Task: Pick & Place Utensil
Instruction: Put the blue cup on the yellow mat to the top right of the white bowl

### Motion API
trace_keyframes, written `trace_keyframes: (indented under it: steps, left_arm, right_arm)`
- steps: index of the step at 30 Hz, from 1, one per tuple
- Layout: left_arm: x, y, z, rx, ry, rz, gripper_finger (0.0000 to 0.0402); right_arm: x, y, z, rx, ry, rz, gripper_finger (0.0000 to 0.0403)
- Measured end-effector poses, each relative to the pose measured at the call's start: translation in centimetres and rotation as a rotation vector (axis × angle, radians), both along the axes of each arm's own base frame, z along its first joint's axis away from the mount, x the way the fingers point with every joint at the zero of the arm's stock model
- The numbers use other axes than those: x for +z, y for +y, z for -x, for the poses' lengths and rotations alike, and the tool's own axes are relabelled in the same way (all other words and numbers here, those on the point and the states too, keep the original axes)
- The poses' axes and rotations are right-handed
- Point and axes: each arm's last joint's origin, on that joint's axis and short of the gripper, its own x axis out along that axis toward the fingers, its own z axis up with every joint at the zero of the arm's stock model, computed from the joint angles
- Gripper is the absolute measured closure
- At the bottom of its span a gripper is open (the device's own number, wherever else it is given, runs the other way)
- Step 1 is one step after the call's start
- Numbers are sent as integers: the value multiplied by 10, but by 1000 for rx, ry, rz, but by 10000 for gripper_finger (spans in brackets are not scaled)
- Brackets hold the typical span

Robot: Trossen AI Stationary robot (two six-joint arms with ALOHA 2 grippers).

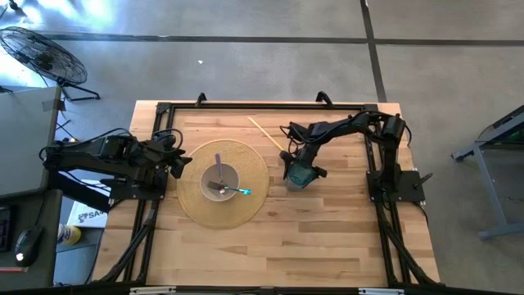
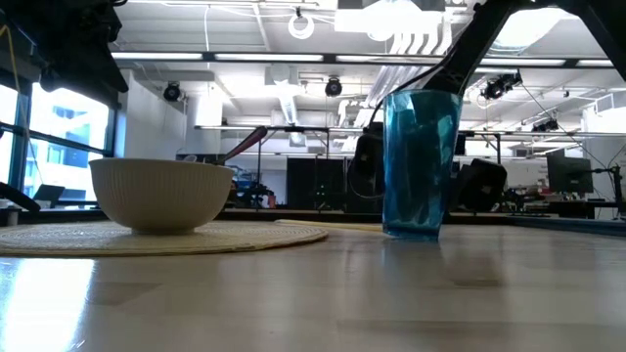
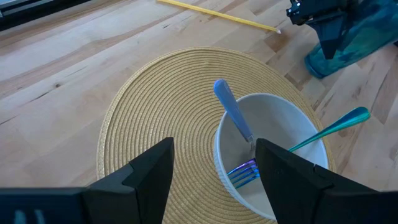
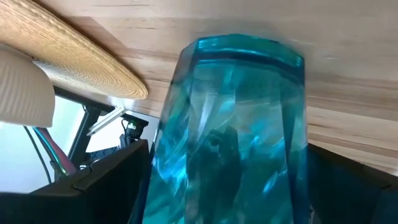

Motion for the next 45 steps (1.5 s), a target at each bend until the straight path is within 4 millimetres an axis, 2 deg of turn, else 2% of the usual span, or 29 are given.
trace_keyframes:
  steps: [14, 32, 45]
  left_arm:
    - [0, 0, 0, 0, 0, 0, 179]
    - [0, 0, 0, 0, 0, 0, 179]
    - [0, 0, 0, 0, -2, 0, 179]
  right_arm:
    - [1, -3, -5, -12, -45, 16, 20]
    - [1, -13, -1, -63, -14, -10, 23]
    - [1, -3, -4, -40, 11, -23, 20]
